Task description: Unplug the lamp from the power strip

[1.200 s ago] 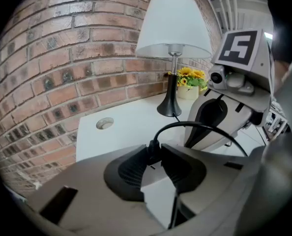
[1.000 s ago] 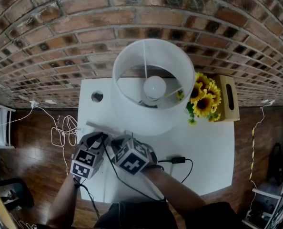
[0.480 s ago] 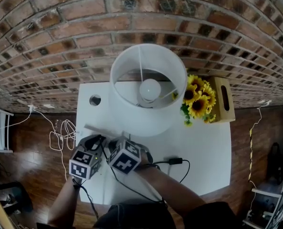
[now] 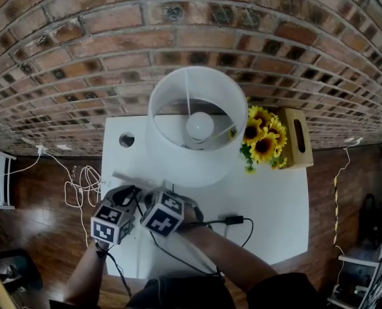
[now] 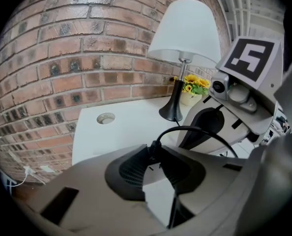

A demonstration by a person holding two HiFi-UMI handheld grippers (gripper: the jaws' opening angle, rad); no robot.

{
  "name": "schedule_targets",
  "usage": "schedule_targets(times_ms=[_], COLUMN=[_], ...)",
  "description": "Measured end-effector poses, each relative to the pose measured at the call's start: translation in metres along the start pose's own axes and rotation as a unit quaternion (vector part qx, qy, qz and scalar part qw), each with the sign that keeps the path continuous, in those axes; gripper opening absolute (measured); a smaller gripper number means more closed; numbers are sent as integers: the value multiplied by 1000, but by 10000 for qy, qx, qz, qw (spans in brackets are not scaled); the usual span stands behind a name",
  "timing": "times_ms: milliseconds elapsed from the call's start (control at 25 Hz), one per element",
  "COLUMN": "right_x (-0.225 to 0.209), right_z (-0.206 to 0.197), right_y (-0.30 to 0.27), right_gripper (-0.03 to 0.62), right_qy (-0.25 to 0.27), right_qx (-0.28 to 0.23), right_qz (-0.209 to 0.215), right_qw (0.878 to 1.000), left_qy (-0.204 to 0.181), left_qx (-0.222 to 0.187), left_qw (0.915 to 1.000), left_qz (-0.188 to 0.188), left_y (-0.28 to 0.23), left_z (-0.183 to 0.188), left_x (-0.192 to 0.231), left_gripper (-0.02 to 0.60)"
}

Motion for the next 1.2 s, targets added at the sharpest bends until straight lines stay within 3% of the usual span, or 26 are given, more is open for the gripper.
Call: schedule_targets(times_ms=[160,320,440,600,880,1200], right_x=[0,-1,-2,-2,-4,-5], right_z=[1,1,1,1,1,-2], right_y=[0,0,1,1,1,1], right_gripper=[-2,-2,-2,-3,-3,-3], right_qy=[-48,-105,-208,-276,-393,-540], right_qx=[-6,-9,-18,-46,-91,-113], right_qz=[24,80,130,116,213,485], right_qw=[10000,9999,9997,9995,9990,9973], left_qy=[88,267,-349,-261,-591,-694], left_qx=[-48,-792,-684,-715,-575,-531], left_qw=[9999,9962,9968,9969,9966,9954], left_qz=[-25,-236,-214,-203,-74,396], left_y=[2,17,18,25,34,40], left_z=[1,35,59,55,58,74], left_x=[0,-4,-11,-10,-16,-7], left_gripper=[106,107,107,107,107,107])
Point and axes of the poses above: the fingertips, and each gripper's own axes: y backward along the fingers, x to its left, z out of its top, the point moved 3 cm from there along y, backward along the fingers, and after that the axes turned 10 degrees about -z, right-handed, at the moved point
